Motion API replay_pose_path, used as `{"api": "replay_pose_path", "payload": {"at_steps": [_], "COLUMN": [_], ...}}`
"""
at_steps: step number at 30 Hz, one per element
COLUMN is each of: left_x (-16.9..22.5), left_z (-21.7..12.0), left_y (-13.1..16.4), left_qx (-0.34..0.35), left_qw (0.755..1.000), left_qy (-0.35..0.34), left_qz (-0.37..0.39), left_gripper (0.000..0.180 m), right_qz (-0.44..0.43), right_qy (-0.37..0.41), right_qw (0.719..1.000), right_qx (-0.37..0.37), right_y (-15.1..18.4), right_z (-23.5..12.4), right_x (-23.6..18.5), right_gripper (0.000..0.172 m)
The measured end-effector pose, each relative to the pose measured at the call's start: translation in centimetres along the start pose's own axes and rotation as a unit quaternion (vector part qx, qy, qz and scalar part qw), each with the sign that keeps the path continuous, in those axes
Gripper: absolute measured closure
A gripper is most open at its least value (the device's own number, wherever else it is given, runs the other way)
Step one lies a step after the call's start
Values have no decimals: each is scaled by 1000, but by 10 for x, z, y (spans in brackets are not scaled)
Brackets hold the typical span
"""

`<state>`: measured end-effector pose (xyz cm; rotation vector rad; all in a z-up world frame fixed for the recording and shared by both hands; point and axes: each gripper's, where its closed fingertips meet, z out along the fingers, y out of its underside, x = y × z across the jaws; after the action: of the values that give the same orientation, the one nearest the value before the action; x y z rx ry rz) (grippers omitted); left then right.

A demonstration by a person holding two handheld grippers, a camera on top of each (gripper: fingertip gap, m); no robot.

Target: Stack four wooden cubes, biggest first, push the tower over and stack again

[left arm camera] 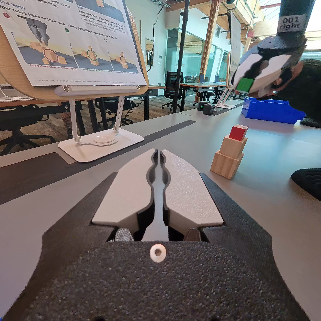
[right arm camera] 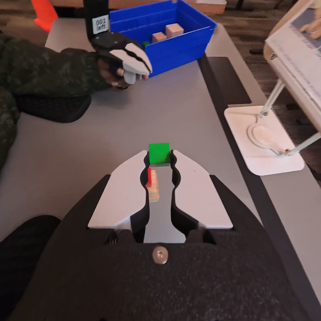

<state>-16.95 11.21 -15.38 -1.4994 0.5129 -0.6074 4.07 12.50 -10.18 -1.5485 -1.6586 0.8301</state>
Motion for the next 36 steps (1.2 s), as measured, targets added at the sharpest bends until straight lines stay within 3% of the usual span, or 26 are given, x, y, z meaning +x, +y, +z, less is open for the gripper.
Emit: {"api": "replay_pose_path", "payload": {"at_steps": [9, 36], "left_x": [2, 3], "left_z": [1, 1], "left_y": [3, 3], "left_qx": [-7, -7], "left_qw": [1000, 1000], "left_qy": [1, 4], "left_qz": [5, 8], "left_gripper": [177, 176], "right_qz": [19, 2], "right_qy": [-7, -6], "right_qw": [999, 996], "right_qx": [-47, -89], "right_y": [41, 52], "right_z": [26, 35], "right_x": [-19, -20], "right_gripper": [149, 148]}}
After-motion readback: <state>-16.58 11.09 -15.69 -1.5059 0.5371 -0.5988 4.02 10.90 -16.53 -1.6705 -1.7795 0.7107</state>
